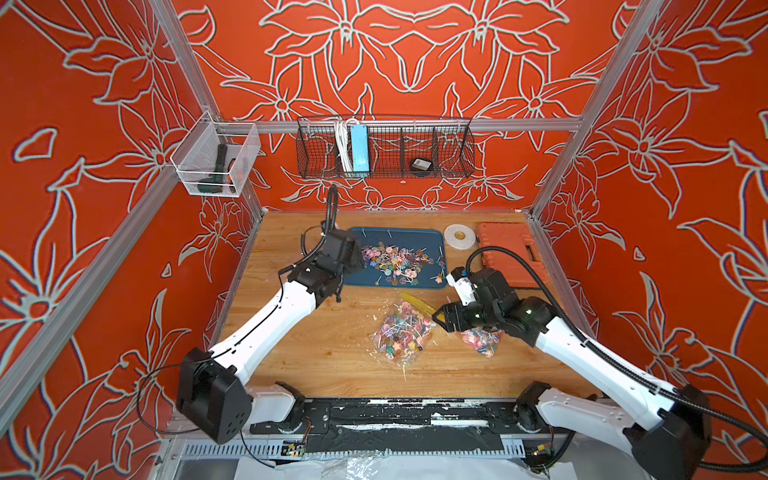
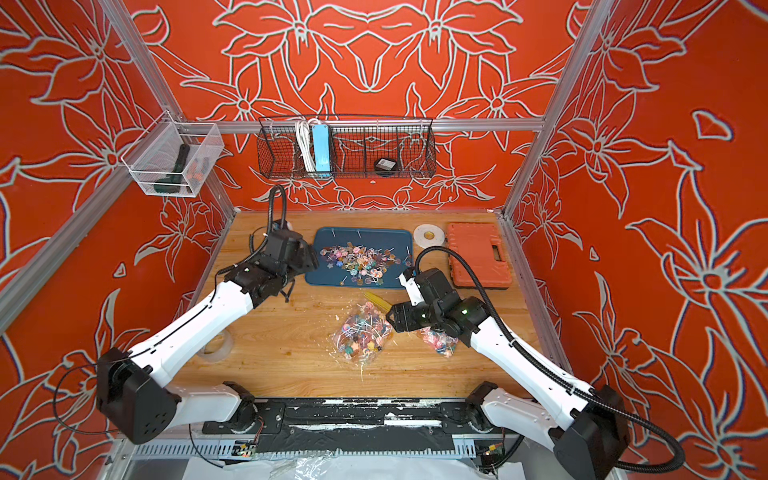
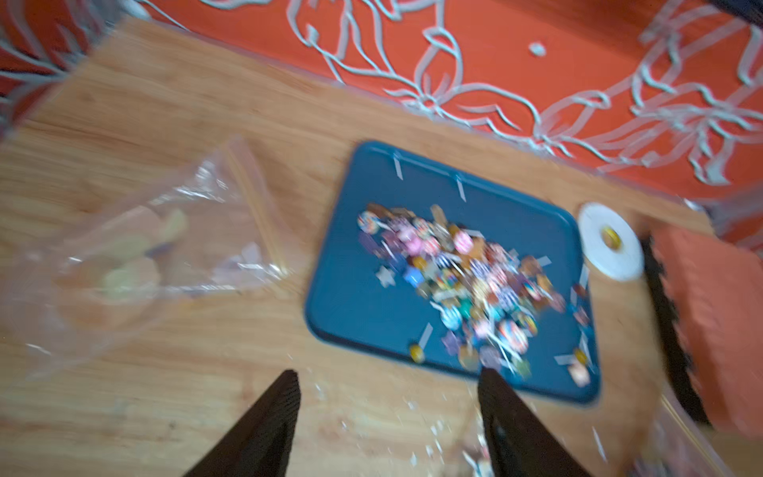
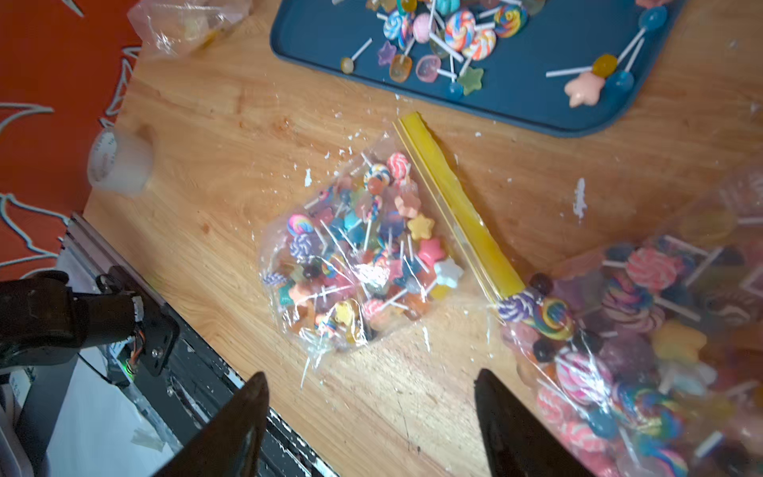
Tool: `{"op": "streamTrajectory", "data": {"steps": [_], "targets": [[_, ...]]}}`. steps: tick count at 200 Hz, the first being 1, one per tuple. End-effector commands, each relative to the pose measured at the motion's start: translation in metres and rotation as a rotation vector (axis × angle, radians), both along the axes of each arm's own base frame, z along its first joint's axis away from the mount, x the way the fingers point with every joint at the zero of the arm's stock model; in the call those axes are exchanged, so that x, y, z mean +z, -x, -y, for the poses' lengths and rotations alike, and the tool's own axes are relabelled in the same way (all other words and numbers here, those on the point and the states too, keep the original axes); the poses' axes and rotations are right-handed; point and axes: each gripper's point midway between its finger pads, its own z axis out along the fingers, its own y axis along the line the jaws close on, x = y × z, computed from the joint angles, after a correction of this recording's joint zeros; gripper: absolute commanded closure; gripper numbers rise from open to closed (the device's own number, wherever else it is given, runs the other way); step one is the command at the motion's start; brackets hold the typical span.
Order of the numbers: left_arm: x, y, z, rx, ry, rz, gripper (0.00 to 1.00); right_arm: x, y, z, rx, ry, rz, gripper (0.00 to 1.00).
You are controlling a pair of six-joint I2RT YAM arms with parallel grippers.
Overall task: Pour candies out of the ziploc bag
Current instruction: Place the ziploc bag at the center of the board.
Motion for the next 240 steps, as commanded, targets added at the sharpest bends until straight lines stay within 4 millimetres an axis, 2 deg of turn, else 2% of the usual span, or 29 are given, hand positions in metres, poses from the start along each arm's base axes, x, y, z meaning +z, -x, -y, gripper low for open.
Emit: {"op": "streamTrajectory", "data": {"steps": [1, 22, 41, 60, 78, 112, 141, 196, 240], "targets": [[-0.062, 0.065, 0.034, -0.175, 0.051, -0.227, 0.32, -0.021, 0.022, 0.010, 0.042, 0.059, -0.073, 0.25], [-0.102, 0.120, 0.057, -0.277, 0.093, -0.346, 0.38, -0.031, 0.029, 0.002, 0.067, 0.021, -0.126, 0.33], [-0.123, 0.158, 0.064, -0.308, 0.103, -0.425, 0.40, -0.047, 0.038, 0.001, 0.075, 0.018, -0.185, 0.40], [-0.132, 0.185, 0.080, -0.366, 0.169, -0.468, 0.42, -0.063, 0.045, 0.004, 0.062, 0.027, -0.234, 0.45], [-0.140, 0.197, 0.094, -0.400, 0.236, -0.495, 0.44, -0.078, 0.051, 0.006, 0.047, 0.029, -0.270, 0.50], [-0.165, 0.200, 0.103, -0.384, 0.288, -0.536, 0.47, -0.098, 0.057, 0.009, 0.030, 0.035, -0.311, 0.57], [-0.182, 0.192, 0.096, -0.318, 0.260, -0.523, 0.49, -0.111, 0.062, 0.010, 0.033, 0.038, -0.340, 0.58], [-0.184, 0.162, 0.080, -0.167, 0.224, -0.401, 0.49, -0.118, 0.061, 0.005, 0.038, 0.020, -0.345, 0.59], [-0.192, 0.149, 0.077, -0.148, 0.238, -0.398, 0.51, -0.116, 0.059, 0.003, 0.043, 0.014, -0.338, 0.62]]}}
